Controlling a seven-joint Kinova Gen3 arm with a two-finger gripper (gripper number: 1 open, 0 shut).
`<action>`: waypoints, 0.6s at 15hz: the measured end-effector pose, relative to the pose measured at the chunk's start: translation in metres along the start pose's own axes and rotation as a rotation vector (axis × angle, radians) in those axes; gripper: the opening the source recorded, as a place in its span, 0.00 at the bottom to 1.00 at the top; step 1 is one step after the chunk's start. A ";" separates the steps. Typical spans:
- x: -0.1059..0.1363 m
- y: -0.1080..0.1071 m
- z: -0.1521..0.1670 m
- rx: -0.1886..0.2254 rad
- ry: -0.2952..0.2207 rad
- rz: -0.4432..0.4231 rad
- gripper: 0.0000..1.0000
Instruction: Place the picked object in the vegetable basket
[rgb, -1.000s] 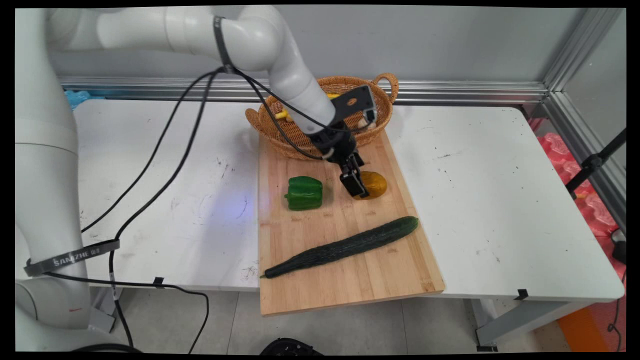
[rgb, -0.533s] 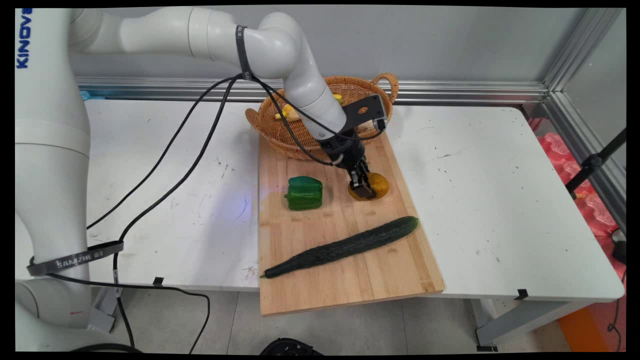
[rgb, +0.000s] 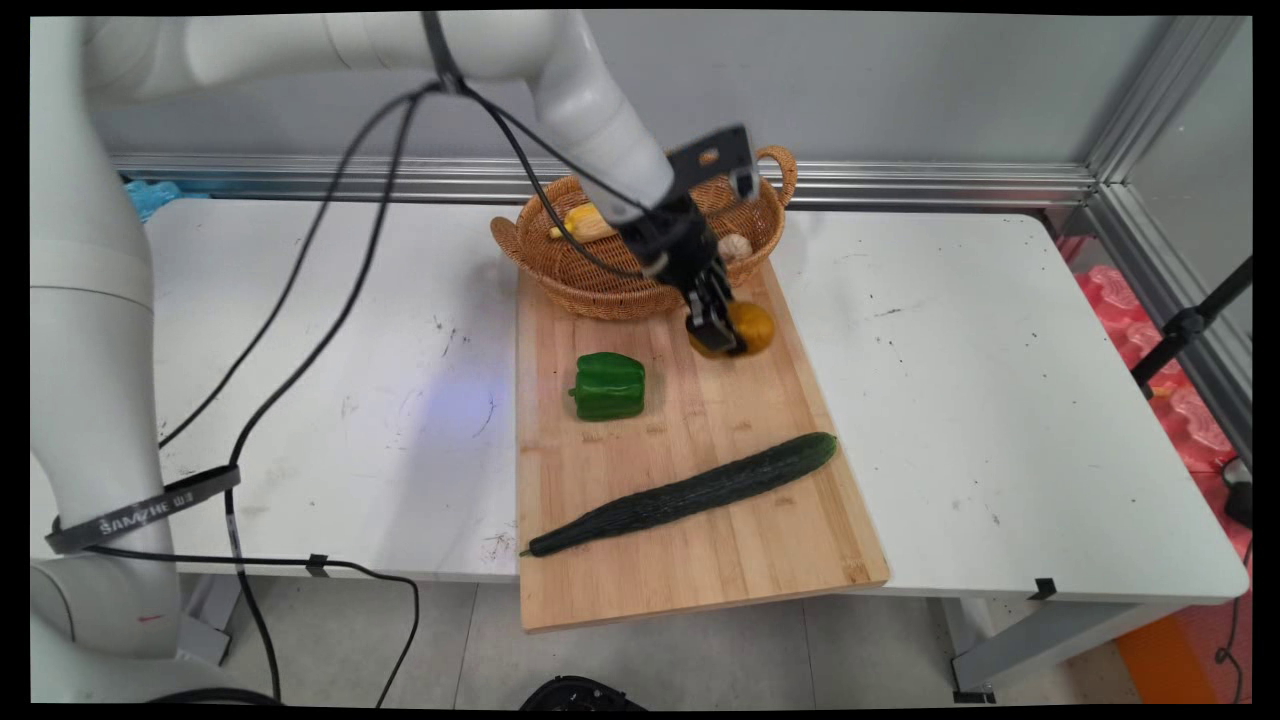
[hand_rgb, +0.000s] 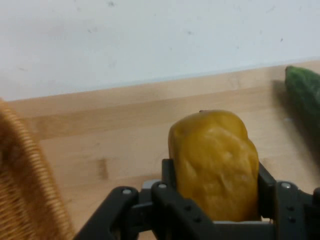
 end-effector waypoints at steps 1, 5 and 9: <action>0.001 -0.002 -0.017 0.010 0.009 -0.008 0.00; -0.002 -0.014 -0.069 0.063 0.041 -0.090 0.00; -0.015 -0.034 -0.108 0.134 0.070 -0.219 0.00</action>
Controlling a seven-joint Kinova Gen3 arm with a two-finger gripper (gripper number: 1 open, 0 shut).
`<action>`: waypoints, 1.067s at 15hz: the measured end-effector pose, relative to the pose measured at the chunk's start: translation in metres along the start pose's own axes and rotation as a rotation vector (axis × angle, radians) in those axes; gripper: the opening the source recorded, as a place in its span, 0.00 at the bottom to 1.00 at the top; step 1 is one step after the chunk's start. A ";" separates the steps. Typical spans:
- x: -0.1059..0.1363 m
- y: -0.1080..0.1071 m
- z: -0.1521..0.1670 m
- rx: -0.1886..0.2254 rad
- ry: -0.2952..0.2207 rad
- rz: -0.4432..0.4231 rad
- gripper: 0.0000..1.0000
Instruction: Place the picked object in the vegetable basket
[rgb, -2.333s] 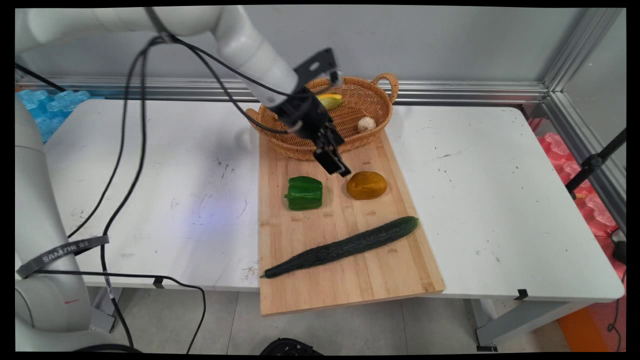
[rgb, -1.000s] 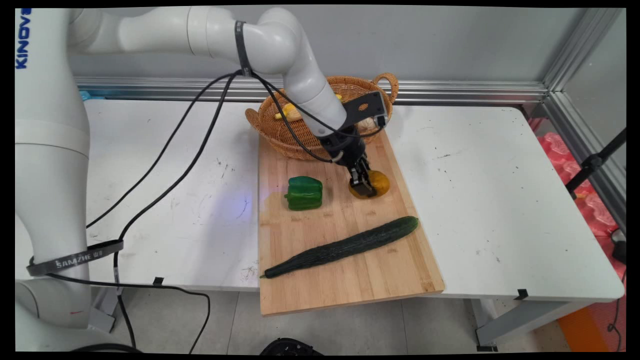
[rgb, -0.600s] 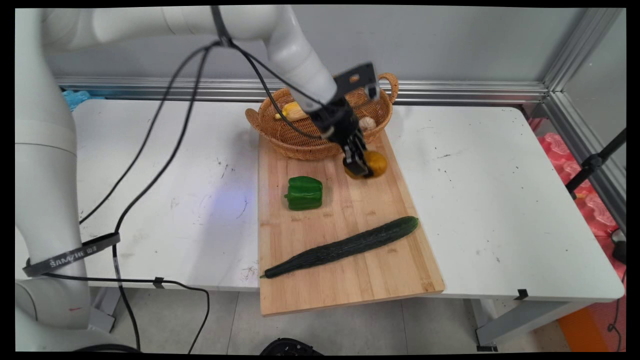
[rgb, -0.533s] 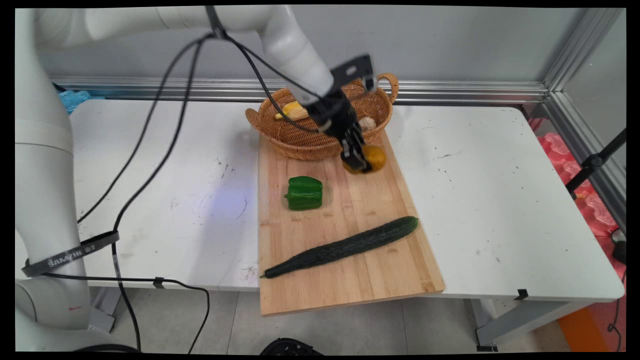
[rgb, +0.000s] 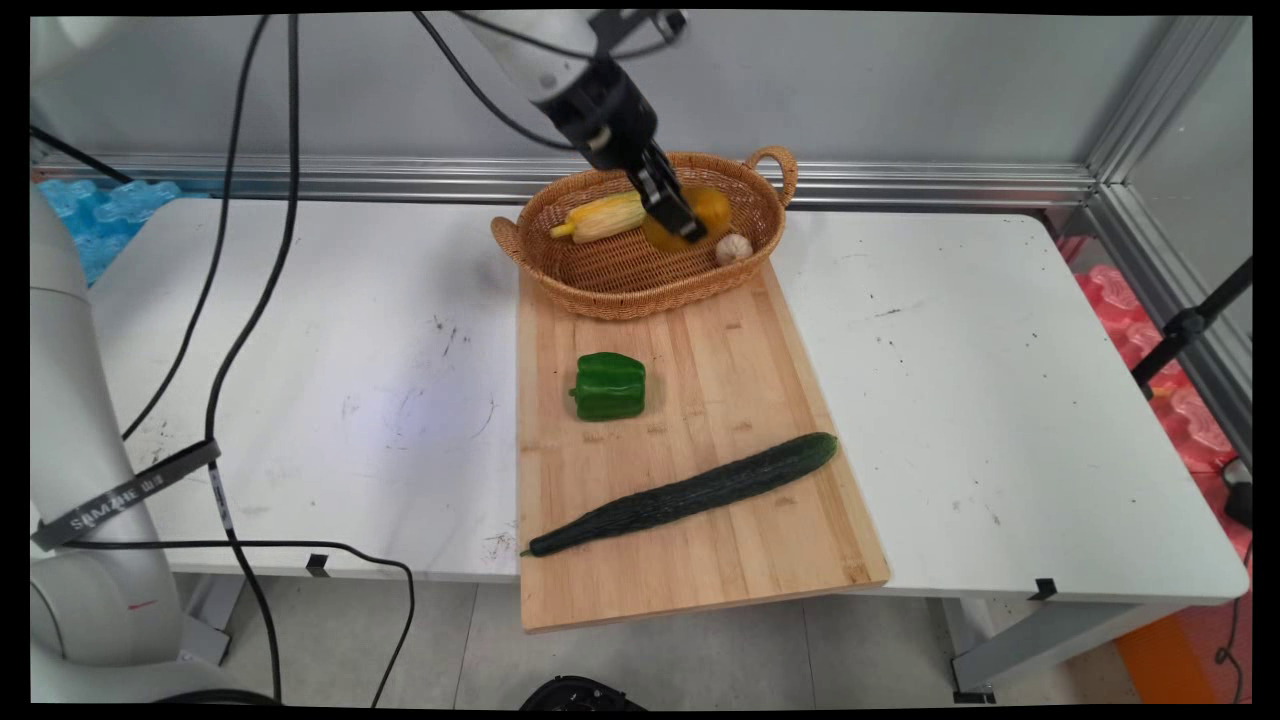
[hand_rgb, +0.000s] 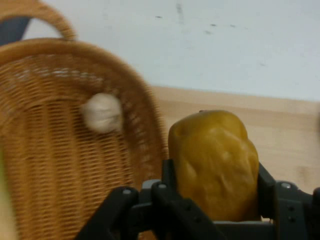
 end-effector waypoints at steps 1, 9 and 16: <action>-0.001 -0.007 -0.005 0.019 0.005 -0.029 0.00; -0.001 -0.064 -0.005 0.157 0.026 -0.162 0.00; 0.009 -0.095 0.052 0.184 0.012 -0.187 0.00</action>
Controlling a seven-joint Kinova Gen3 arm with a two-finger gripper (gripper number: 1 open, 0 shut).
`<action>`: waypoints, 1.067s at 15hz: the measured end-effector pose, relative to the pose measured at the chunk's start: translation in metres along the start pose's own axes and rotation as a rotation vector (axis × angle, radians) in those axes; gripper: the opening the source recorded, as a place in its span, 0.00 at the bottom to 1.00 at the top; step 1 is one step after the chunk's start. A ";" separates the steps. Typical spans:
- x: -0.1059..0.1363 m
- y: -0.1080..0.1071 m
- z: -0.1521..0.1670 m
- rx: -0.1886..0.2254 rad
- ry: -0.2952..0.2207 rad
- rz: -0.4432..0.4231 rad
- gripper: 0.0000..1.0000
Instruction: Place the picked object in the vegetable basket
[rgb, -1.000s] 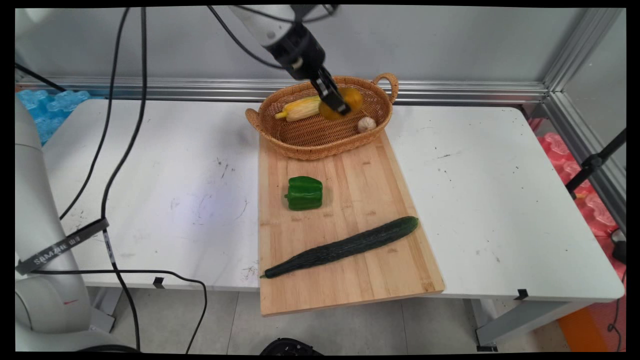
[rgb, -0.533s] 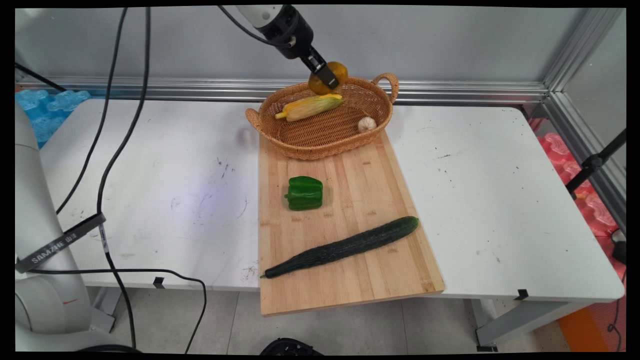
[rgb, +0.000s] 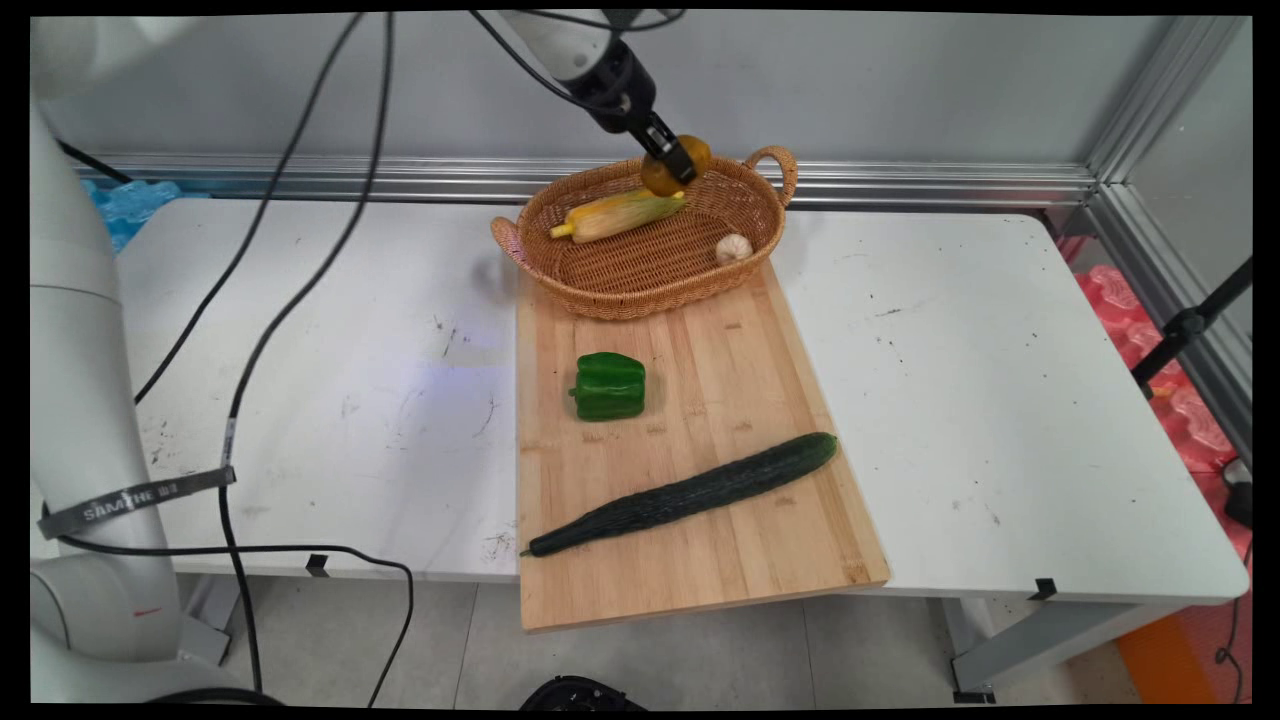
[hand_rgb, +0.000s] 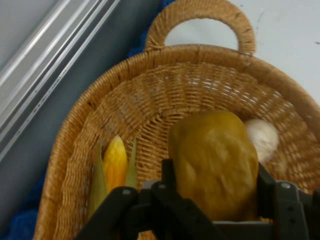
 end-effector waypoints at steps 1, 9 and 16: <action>0.002 -0.002 0.010 0.003 -0.004 0.001 0.00; 0.013 -0.013 0.086 0.014 -0.041 -0.003 0.00; 0.017 -0.021 0.127 0.013 -0.068 -0.003 1.00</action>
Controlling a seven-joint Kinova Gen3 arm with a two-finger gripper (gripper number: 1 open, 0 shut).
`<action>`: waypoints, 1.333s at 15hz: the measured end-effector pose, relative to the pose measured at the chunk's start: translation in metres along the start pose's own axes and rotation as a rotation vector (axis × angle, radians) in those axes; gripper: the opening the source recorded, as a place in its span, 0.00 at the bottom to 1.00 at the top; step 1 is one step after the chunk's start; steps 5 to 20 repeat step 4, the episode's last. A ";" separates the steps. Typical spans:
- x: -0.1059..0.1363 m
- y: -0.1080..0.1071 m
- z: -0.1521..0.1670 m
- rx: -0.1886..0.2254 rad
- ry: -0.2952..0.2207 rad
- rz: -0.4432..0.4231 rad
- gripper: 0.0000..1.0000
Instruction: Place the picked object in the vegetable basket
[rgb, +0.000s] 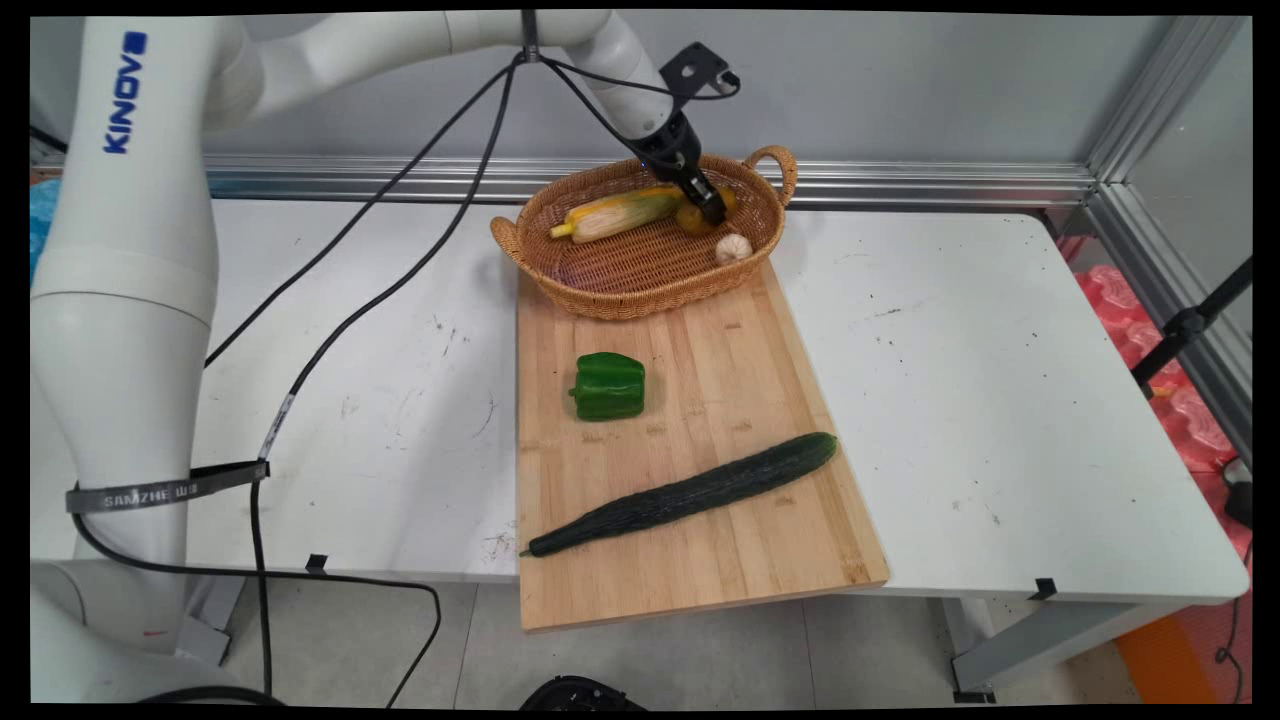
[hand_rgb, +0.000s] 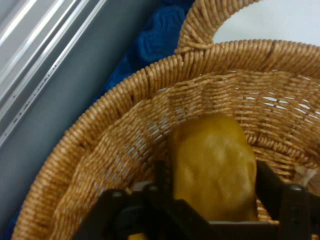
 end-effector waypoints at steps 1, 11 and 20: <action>0.001 0.000 0.004 -0.002 -0.003 0.001 1.00; 0.003 -0.002 0.007 -0.007 0.001 -0.003 1.00; 0.003 -0.002 0.007 -0.007 0.001 -0.003 1.00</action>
